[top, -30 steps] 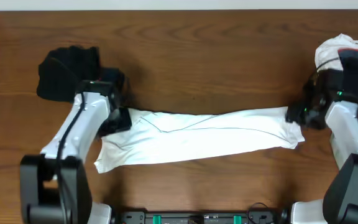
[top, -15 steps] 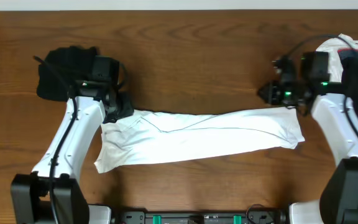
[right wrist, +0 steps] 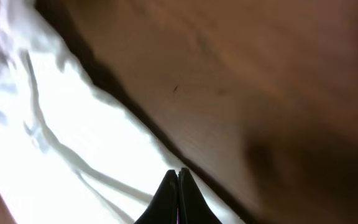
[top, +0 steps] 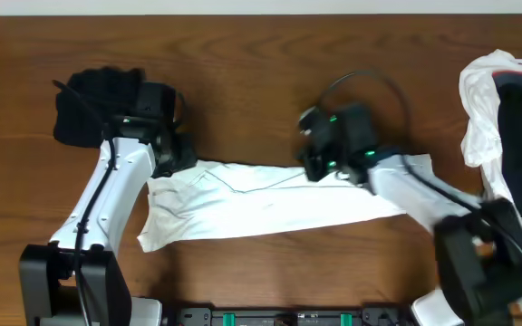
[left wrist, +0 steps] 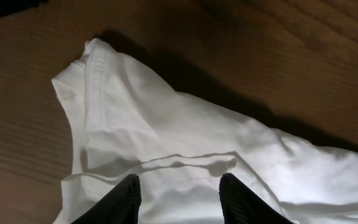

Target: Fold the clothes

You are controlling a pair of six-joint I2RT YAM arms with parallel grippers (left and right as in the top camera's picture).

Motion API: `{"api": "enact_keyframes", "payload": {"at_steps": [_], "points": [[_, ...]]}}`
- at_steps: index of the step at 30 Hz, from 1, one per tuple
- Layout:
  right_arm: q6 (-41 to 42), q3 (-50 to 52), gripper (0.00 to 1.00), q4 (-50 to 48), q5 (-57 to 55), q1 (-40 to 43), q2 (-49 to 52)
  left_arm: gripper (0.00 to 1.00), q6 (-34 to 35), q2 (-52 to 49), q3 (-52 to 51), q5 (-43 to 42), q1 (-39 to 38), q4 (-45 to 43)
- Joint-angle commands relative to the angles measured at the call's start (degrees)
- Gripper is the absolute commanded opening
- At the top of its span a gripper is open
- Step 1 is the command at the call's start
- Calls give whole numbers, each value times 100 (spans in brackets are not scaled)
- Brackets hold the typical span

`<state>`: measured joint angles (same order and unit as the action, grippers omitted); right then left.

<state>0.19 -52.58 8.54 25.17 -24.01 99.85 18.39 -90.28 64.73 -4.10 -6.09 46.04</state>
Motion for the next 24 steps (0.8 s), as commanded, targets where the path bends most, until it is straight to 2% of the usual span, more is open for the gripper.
{"api": "enact_keyframes", "payload": {"at_steps": [1,6,14,24], "points": [[341,83,1,-166,-61,-321,472,44,33,-39,-76,7,24,11],[800,81,1,-275,544,-483,592,44,33,-39,-76,7,24,13],[1161,81,1,151,1561,-485,590,44,33,-39,-76,7,24,9],[1198,83,1,1154,1617,-490,590,45,33,-39,-76,24,24,9]]}}
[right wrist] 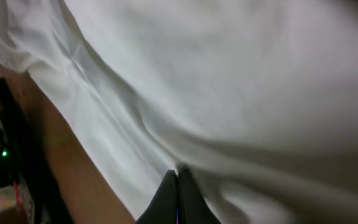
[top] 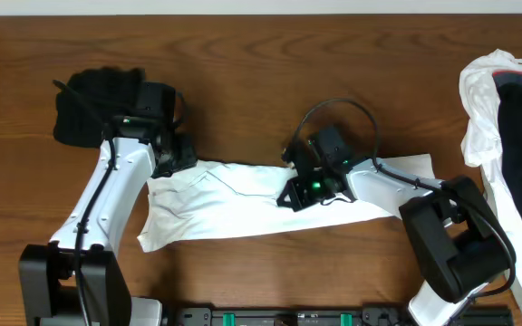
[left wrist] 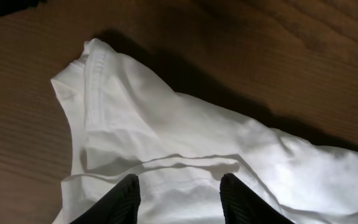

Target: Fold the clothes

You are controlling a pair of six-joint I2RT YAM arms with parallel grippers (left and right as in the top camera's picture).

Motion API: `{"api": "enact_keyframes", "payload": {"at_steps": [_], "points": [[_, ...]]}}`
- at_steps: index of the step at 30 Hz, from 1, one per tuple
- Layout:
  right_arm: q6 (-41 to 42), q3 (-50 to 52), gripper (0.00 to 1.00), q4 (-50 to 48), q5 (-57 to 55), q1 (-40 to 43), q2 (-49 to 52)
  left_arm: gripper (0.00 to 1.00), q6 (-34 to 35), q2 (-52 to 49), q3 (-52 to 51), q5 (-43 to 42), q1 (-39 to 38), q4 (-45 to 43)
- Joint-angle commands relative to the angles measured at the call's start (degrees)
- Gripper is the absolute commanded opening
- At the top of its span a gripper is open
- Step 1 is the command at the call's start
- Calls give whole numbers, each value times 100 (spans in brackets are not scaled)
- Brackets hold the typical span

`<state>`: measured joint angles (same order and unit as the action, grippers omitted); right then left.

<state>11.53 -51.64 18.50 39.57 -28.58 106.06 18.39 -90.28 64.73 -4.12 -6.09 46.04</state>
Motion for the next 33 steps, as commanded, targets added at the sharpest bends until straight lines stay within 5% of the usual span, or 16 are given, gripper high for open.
{"api": "enact_keyframes", "payload": {"at_steps": [1,15,22,28,33], "points": [[63,-11,1,243,149,-35,-31,45,33,-39,-76,26,24,9],[-26,-743,1,791,654,-4,-289,45,31,-39,-76,26,24,9],[-46,-1038,2,662,-369,-385,-374,45,33,-39,-76,26,24,11],[-1311,-1040,20,619,-981,-1283,-374,45,31,-39,-76,26,24,9],[-2352,-1040,50,723,-2367,-1950,-374,45,31,-39,-76,28,24,11]]}}
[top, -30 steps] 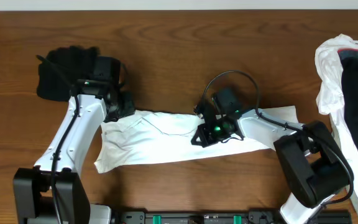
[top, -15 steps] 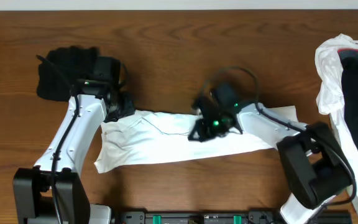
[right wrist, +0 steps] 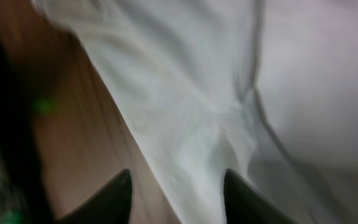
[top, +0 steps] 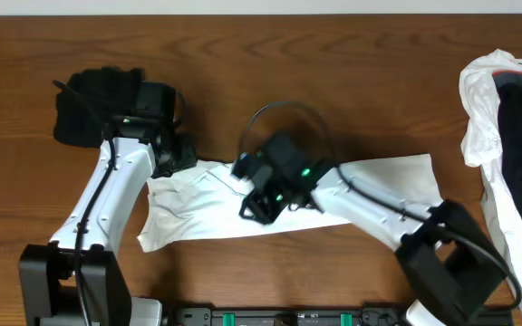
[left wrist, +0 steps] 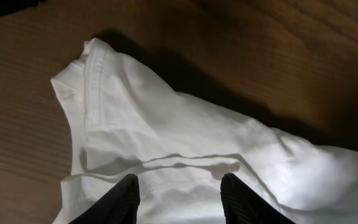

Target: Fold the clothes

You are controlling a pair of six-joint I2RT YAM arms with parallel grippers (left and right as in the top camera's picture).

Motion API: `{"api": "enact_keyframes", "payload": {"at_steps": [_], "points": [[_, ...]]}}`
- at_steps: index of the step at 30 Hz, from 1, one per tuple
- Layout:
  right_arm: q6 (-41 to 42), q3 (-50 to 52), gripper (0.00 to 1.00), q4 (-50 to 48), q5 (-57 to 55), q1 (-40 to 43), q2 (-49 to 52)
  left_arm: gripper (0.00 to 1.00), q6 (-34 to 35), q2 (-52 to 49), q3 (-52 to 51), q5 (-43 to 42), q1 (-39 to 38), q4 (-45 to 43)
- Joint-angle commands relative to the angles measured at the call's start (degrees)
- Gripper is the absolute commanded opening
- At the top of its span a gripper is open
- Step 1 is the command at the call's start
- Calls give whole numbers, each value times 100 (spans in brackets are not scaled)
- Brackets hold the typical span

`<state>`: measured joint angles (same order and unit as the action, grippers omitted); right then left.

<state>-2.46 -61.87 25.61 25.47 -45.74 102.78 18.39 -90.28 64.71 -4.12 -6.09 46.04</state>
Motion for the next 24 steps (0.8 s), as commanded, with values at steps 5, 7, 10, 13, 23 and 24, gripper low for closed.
{"api": "enact_keyframes", "payload": {"at_steps": [5,7,10,13,23,24], "points": [[-1558,-17,49,-278,-1659,-640,-46,45,31,-39,-74,28,24,9],[-1650,-17,49,-476,-2059,-686,-46,45,31,-39,-74,28,24,9],[-1650,-17,49,-748,-2297,-662,-46,45,31,-39,-74,28,24,11],[-1650,-15,47,-872,-2288,-605,-42,45,31,-39,-74,28,24,11],[-1631,-15,38,-1119,-1722,-608,483,45,31,-39,-74,28,24,9],[-1593,-15,37,-1161,-1725,-608,518,45,31,-39,-74,26,24,11]]}}
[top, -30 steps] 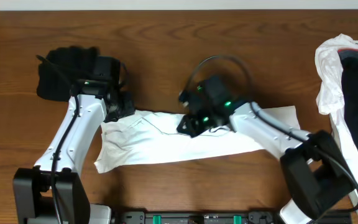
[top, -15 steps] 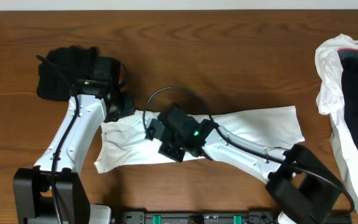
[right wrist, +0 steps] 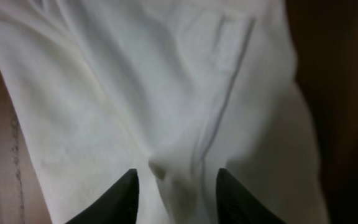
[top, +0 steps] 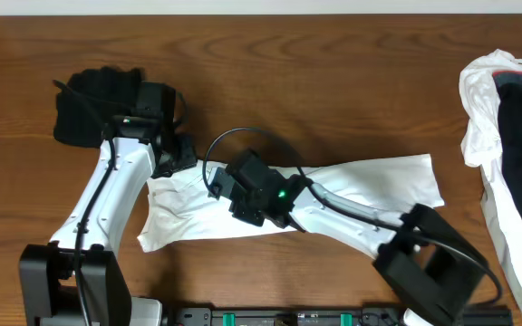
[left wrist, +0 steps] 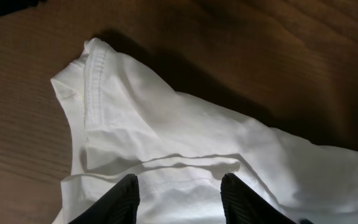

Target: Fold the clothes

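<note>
A white shirt [top: 352,195] lies spread lengthwise across the middle of the wooden table. My left gripper [top: 181,154] is at the shirt's far left corner, by the ribbed hem. In the left wrist view it [left wrist: 179,194] stands open over creased white cloth [left wrist: 166,137]. My right gripper [top: 223,186] reaches across to the left-middle of the shirt. In the right wrist view it [right wrist: 176,190] is open, with a raised wrinkle of the cloth [right wrist: 166,165] between its fingers.
A black garment [top: 93,100] lies at the back left, behind the left arm. A heap of white and dark clothes [top: 506,118] sits along the right edge. Bare wood [top: 333,81] runs behind the shirt.
My right gripper has moved a little further left over the shirt and is still open. The left gripper and the shirt's left corner have not moved.
My right gripper was shut at the shirt's far edge, right of the middle. Then it was shut over the shirt's middle. Then it stood open over the left-middle, and now it is further left. The left gripper stayed open at the left corner throughout.
</note>
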You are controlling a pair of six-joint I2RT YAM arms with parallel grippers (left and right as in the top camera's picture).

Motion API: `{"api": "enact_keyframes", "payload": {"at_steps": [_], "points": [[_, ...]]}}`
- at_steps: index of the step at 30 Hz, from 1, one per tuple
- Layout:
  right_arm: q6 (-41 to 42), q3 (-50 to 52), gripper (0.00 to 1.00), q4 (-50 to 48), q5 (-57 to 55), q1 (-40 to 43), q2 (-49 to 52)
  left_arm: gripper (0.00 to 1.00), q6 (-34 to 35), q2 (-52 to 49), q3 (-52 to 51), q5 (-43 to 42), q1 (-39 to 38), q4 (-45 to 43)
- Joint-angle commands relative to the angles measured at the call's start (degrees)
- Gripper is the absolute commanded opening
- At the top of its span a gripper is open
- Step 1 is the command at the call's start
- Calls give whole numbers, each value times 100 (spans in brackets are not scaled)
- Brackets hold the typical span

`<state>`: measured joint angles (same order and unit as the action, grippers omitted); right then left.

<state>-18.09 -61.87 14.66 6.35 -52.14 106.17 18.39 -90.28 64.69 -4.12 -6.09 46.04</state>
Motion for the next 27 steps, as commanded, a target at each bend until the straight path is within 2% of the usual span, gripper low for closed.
{"api": "enact_keyframes", "payload": {"at_steps": [1,6,10,11,20,27], "points": [[22,-15,36,-105,188,33,192,45,31,-39,-72,28,24,11],[227,-15,30,-208,232,33,212,45,31,-39,-72,28,24,9],[409,-15,4,-195,358,33,212,45,31,-39,-72,28,24,9],[437,-15,2,-190,422,31,212,45,31,-39,-72,28,24,9],[518,-17,1,17,1731,31,210,45,31,-39,-72,28,24,9],[691,-17,1,472,1812,31,210,45,31,-39,-72,28,24,7]]}}
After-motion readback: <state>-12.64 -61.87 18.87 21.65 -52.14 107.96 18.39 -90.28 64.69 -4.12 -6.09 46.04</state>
